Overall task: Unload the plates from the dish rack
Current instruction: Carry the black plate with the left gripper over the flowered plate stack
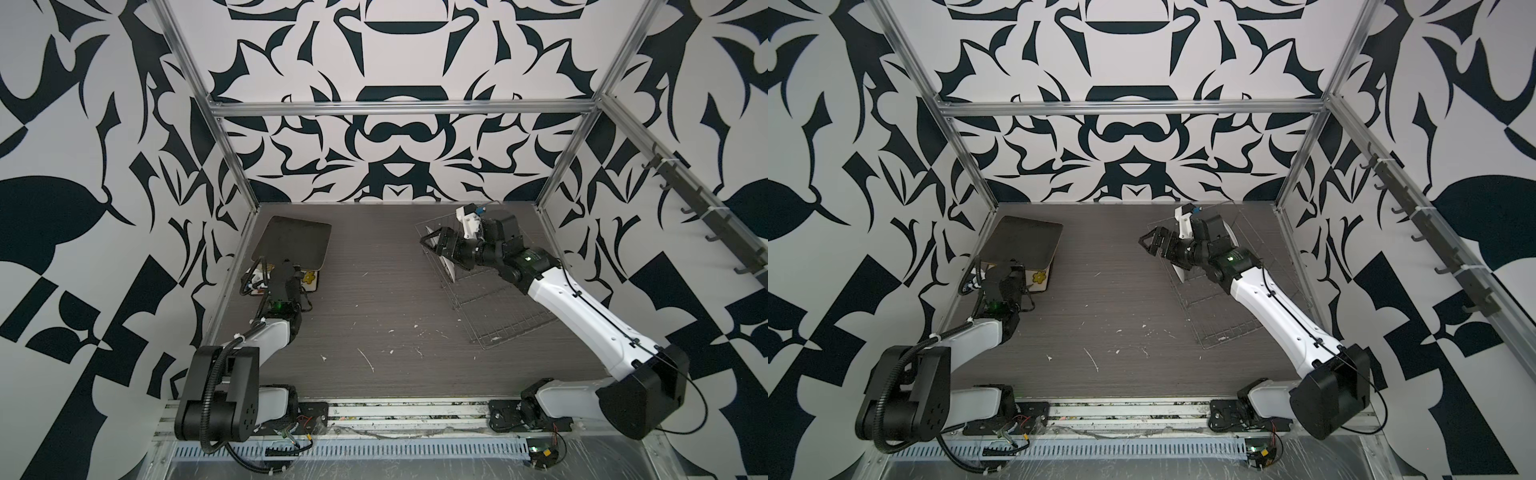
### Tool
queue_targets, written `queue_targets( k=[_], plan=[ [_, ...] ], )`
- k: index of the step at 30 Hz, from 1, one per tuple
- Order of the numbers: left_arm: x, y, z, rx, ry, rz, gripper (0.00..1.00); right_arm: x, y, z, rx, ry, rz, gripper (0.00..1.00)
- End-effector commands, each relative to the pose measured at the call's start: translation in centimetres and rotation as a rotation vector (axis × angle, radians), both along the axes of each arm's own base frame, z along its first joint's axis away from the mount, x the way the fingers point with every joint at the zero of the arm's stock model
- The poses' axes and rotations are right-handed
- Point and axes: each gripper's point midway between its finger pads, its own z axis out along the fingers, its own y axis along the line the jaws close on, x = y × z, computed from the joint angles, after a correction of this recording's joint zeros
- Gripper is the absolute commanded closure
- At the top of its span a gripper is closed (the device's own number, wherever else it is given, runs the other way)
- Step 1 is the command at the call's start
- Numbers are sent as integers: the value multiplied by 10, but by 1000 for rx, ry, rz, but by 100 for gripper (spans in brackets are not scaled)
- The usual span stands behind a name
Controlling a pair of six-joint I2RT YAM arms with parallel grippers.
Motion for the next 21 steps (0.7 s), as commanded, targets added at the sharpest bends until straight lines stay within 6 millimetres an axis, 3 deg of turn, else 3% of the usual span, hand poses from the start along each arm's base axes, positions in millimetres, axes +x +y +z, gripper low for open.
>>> queue_targets(
  k=[1, 10, 16, 21],
  plan=[
    [-3, 14, 61, -58, -212, 90, 100, -2, -2, 26, 2, -78, -5, 1],
    [-9, 29, 44, -77, -143, 150, 100, -8, -7, 15, -8, -58, -17, 1],
    [5, 35, 17, -142, -116, 97, 100, -10, -6, 12, -4, -50, -9, 1],
    [15, 35, 17, -137, -151, 49, 100, -10, -5, 2, -15, -32, -5, 1]
  ],
)
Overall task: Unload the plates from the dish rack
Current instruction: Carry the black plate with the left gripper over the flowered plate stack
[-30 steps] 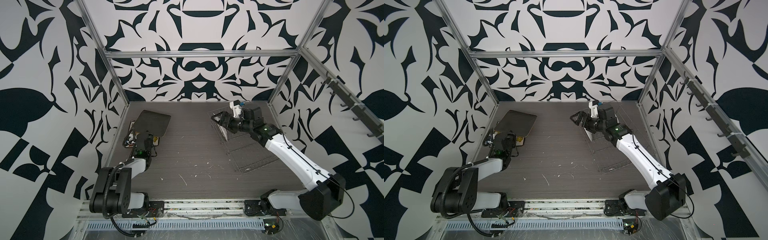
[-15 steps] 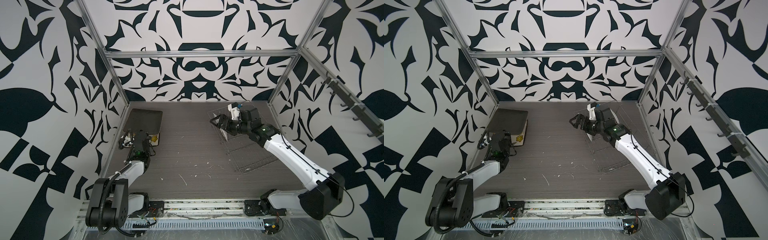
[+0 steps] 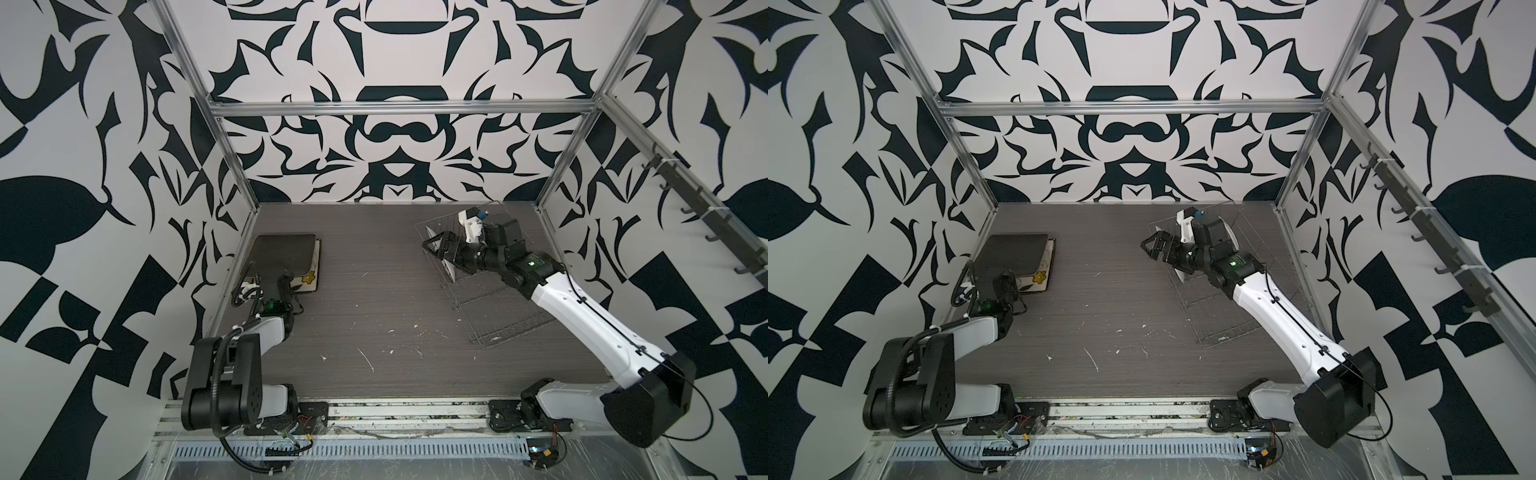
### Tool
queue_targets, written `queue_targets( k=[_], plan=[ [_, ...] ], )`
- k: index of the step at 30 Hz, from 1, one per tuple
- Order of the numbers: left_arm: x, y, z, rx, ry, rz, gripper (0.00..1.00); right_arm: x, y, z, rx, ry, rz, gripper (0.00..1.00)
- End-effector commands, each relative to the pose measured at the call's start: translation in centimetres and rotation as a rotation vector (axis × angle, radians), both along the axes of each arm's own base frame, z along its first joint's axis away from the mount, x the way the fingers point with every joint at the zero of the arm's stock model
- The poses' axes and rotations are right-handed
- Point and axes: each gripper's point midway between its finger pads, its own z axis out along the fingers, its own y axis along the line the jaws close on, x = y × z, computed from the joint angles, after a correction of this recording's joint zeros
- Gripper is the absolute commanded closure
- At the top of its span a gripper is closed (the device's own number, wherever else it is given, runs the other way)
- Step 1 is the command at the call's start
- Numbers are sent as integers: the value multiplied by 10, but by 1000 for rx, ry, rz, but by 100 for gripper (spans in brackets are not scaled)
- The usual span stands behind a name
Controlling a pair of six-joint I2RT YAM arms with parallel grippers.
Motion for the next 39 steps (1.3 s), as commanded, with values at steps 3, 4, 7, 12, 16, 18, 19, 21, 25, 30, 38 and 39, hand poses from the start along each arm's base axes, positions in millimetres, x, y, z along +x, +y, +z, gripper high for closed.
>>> queue_targets(
  k=[3, 4, 7, 12, 16, 18, 19, 21, 25, 30, 38, 39],
  plan=[
    [20, -2, 66, -3, -263, -34, 100, -2, 1, 0, 2, -20, 12, 1],
    [19, -2, 65, 3, -252, -32, 100, -2, 2, -1, 3, -17, 13, 1],
    [15, 0, 63, 20, -225, -24, 100, -3, 1, -6, -1, -7, 11, 1],
    [13, 3, 61, 31, -209, -13, 100, -3, 1, -7, 1, -7, 11, 1],
    [14, 5, 61, 29, -207, -12, 100, -4, 2, -4, 7, -11, 14, 1],
    [15, 4, 59, 24, -203, -16, 100, -5, 1, -2, 11, -15, 15, 1],
    [16, 3, 58, 19, -202, -19, 100, -5, 1, -2, 13, -15, 14, 1],
    [17, 3, 55, 9, -197, -18, 100, -5, 3, -2, 24, -14, 15, 1],
    [18, 3, 51, 5, -189, -20, 100, -6, 8, -14, 35, 13, 19, 1],
    [21, 5, 47, 9, -182, -18, 100, -7, 12, -17, 34, 19, 26, 1],
    [21, 6, 36, -28, -156, -10, 100, -5, 21, -16, 37, 25, 50, 1],
    [21, 6, 35, -28, -154, -11, 100, -6, 21, -18, 35, 26, 49, 1]
  ],
)
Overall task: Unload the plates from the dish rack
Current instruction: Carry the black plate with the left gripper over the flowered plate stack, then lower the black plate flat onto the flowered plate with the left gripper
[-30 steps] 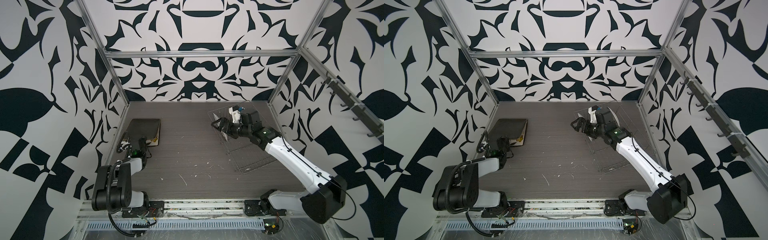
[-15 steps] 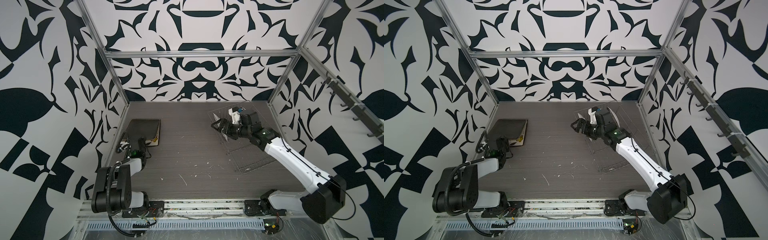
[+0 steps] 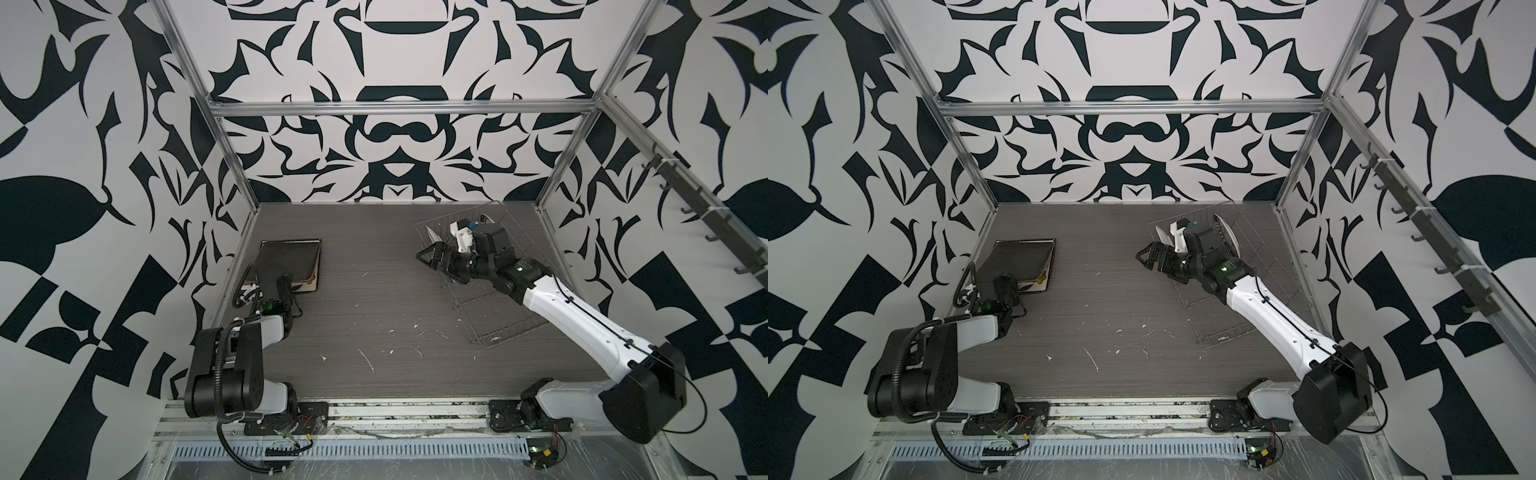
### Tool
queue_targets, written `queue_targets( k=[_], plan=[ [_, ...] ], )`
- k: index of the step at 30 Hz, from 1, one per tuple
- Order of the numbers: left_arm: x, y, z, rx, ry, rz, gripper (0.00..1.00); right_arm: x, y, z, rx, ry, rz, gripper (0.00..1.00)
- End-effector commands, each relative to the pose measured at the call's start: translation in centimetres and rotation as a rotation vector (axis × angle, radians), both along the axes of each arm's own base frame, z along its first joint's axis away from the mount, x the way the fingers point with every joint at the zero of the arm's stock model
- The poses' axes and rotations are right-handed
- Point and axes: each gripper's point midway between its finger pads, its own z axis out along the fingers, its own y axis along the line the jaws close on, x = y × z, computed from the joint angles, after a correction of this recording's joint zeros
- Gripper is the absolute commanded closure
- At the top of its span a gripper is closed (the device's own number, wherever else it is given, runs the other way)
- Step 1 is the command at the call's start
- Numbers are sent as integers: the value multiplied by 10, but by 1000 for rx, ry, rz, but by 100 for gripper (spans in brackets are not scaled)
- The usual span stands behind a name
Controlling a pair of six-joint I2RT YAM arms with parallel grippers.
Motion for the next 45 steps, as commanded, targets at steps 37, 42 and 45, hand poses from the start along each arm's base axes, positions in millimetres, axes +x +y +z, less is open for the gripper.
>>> queue_targets(
  k=[37, 42, 45],
  plan=[
    [21, -2, 35, -39, -37, -15, 30, -4, 5, 18, 39, -50, 20, 1],
    [19, -2, 34, -40, -10, -17, 23, -4, 5, 17, 38, -48, 20, 1],
    [19, -3, 32, -46, 2, -25, 20, -5, 4, 16, 37, -47, 21, 1]
  ],
)
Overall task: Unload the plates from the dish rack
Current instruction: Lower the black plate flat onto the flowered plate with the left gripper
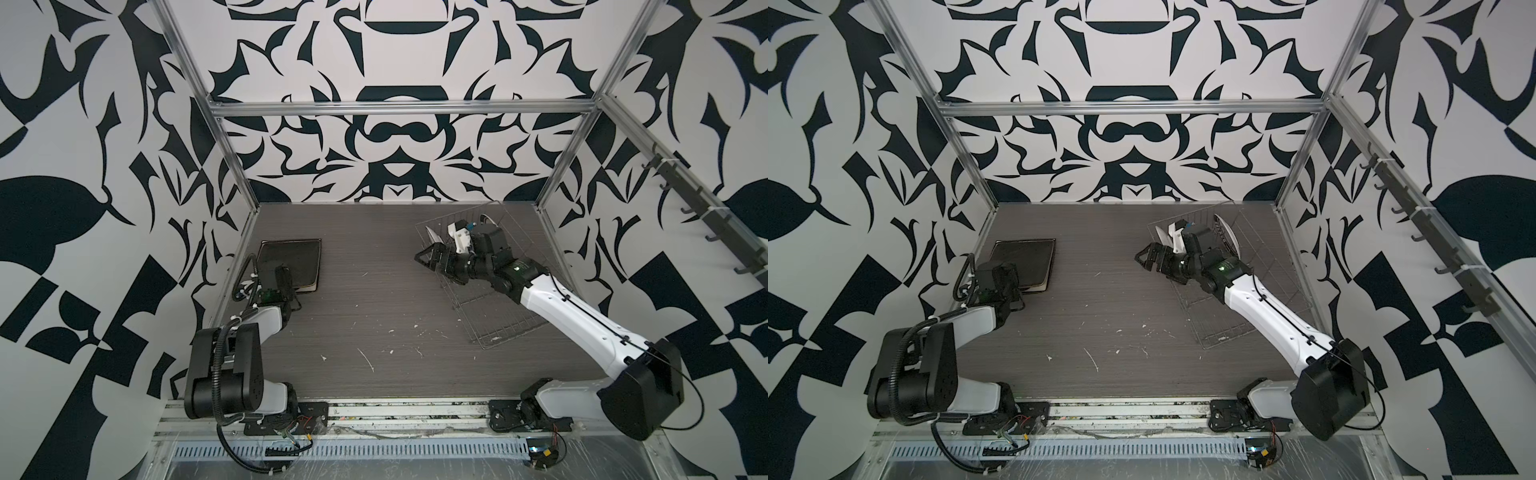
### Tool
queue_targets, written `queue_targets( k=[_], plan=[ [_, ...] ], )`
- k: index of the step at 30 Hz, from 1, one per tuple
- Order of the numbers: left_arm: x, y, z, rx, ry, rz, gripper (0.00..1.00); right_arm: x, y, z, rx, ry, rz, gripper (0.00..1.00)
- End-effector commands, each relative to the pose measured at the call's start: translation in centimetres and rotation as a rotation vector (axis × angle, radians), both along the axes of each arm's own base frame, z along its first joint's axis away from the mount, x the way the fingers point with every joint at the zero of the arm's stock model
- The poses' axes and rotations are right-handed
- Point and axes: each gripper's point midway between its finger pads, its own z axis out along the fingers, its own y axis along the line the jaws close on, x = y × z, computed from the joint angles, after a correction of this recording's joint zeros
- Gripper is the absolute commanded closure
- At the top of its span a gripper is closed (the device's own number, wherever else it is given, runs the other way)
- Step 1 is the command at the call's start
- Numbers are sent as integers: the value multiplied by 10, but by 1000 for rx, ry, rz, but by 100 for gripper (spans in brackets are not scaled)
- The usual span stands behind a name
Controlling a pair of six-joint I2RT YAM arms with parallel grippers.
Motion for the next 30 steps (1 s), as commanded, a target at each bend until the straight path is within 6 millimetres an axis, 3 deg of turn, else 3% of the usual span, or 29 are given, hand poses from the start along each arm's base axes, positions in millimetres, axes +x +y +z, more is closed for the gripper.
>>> queue_targets(
  k=[1, 30],
  plan=[
    [11, 3, 28, 3, -70, 3, 19, -4, 2, 19, 38, -54, 11, 1],
    [1, 0, 16, 2, 105, -68, 5, -9, -1, 13, 46, -53, 9, 1]
  ],
)
